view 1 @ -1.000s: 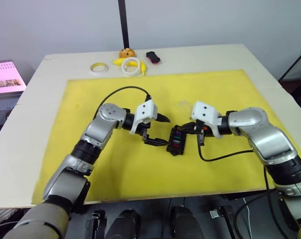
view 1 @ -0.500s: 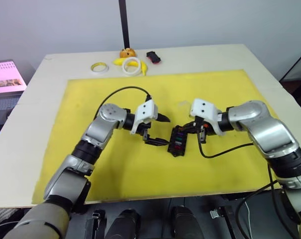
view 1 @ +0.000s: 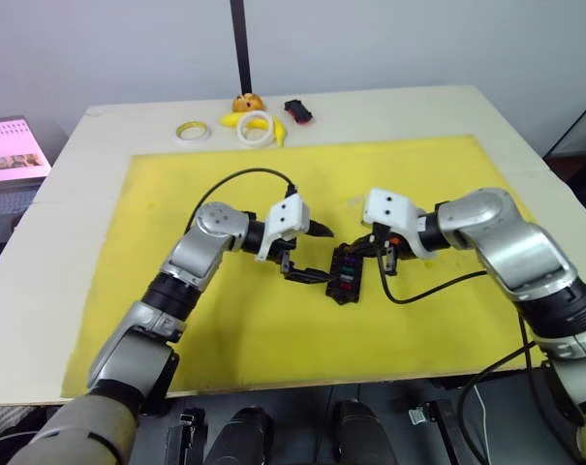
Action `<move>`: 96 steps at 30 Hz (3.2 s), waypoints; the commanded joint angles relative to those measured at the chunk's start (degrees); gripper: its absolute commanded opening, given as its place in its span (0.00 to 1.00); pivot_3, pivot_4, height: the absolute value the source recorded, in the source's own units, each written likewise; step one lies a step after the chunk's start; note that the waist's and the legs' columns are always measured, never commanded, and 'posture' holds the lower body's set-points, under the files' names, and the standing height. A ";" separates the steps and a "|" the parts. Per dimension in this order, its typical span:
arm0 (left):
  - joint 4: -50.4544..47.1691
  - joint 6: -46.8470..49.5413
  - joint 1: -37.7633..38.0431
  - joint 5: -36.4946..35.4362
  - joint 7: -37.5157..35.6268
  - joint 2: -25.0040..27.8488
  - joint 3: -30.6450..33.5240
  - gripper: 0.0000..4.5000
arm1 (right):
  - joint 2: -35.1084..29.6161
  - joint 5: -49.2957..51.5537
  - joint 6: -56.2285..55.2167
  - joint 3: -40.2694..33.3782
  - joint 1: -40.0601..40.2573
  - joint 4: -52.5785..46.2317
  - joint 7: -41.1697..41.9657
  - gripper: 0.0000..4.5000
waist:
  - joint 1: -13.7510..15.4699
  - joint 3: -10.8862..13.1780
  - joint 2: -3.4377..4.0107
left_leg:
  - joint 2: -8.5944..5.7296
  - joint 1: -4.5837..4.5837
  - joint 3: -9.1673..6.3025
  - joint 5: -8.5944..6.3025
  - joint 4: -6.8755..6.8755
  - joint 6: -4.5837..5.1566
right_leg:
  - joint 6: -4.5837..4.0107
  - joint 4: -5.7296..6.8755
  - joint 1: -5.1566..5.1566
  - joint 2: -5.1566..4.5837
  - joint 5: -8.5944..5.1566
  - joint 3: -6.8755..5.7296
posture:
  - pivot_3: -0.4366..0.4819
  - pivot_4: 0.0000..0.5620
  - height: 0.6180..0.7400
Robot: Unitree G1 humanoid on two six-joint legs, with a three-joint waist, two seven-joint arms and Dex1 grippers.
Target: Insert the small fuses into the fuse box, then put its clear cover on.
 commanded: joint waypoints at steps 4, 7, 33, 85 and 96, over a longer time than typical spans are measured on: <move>-0.55 -0.67 -0.52 0.12 0.19 0.13 1.30 1.00 | -0.16 -1.48 -2.63 0.41 -0.74 0.65 0.15 0.00 | -0.02 0.00 0.00 | 0.00 0.00 0.00 0.00 0.00 0.00 | 0.00 0.00 0.00 0.00 0.00 0.00 | 0.48 0.27 1.00; -0.61 -0.62 -0.48 0.09 0.20 0.16 1.32 1.00 | -0.21 -1.81 -3.40 0.63 -0.30 1.35 0.19 0.00 | 0.01 0.00 0.00 | 0.00 0.00 0.00 0.00 0.00 0.00 | 0.00 0.00 0.00 0.00 0.00 0.00 | 0.48 0.27 1.00; -1.08 -1.43 0.51 0.19 0.39 0.09 1.07 1.00 | -1.01 -3.59 -4.27 1.94 -0.24 0.87 2.05 0.00 | 0.03 0.00 0.00 | 0.00 0.00 0.00 0.00 0.00 0.00 | 0.00 0.00 0.00 0.00 0.00 0.00 | 0.48 0.27 1.00; 1.45 -4.34 -0.09 2.03 0.62 -1.01 1.03 1.00 | -0.40 -8.51 0.07 6.88 -6.75 0.67 7.70 0.00 | 0.07 0.00 0.00 | -0.01 0.00 0.00 0.00 0.00 0.00 | 0.00 0.00 0.00 -0.01 0.00 0.00 | 0.48 0.27 1.00; 2.54 -4.66 -1.09 2.09 0.07 -1.15 1.08 1.00 | -0.11 -7.27 2.92 4.94 -6.81 -0.37 6.81 0.00 | 0.08 0.00 0.00 | -0.01 -0.01 0.00 0.00 0.00 0.00 | 0.00 0.00 -0.01 -0.01 0.00 0.00 | 0.48 0.27 1.00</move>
